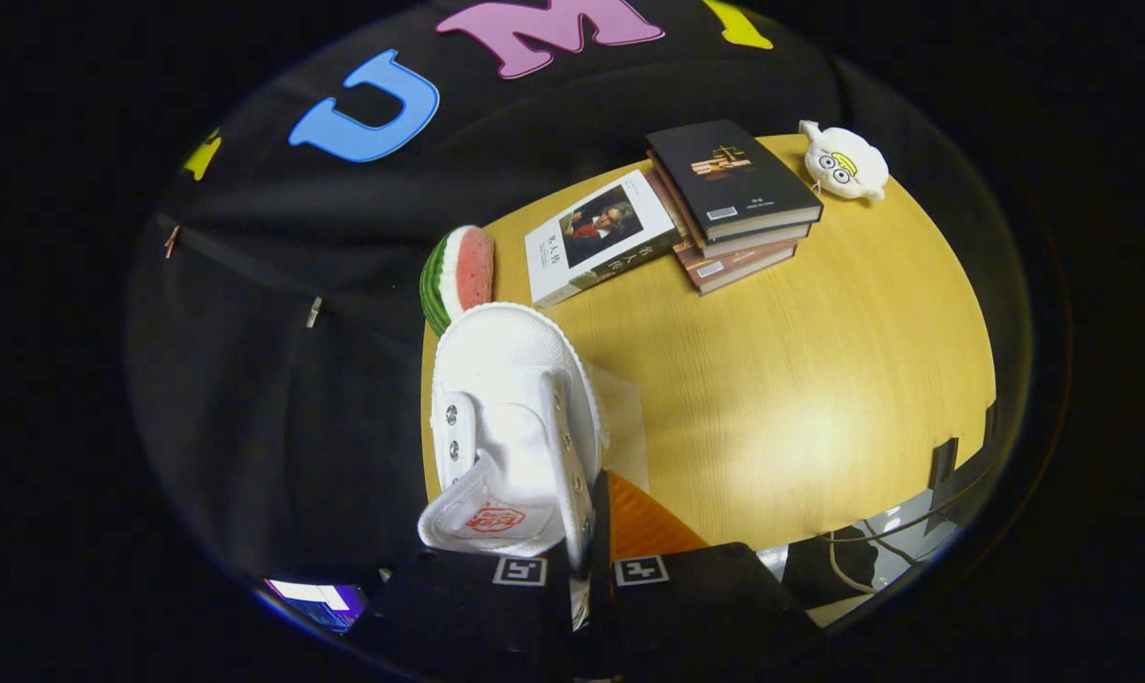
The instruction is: Open the storage box then place both shoes into the box .Put the left shoe in first, then the right shoe, with the right side of both shoes facing outward in a uniform manner.
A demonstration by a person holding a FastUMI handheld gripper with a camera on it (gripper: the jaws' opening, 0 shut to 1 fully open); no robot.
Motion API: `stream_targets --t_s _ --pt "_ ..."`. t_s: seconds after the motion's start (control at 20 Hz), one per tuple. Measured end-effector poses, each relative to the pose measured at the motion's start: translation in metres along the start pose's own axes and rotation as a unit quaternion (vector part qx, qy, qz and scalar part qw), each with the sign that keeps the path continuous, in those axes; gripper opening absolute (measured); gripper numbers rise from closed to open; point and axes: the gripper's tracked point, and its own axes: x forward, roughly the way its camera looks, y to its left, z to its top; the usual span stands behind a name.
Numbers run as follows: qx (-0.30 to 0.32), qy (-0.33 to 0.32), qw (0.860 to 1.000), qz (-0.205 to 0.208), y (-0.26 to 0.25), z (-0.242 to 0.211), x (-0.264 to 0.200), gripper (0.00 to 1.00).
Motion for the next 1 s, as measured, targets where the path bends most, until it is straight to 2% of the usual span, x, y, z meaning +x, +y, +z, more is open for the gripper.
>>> stream_targets --t_s 0.4,0.45,0.6,0.65,0.7,1.0 --pt "-0.017 0.054 0.998 -0.038 0.023 -0.038 0.059 0.13" --pt "-0.017 0.062 0.998 -0.027 0.03 -0.041 0.061 0.22" --pt "-0.015 0.059 0.998 0.005 0.049 -0.036 0.057 0.65" --pt "-0.023 0.052 0.998 0.001 0.049 -0.031 0.057 0.88" --pt "-0.031 0.045 0.998 -0.002 0.047 -0.028 0.054 0.97" --pt "-0.028 0.033 0.999 0.002 0.039 -0.02 0.044 0.99"
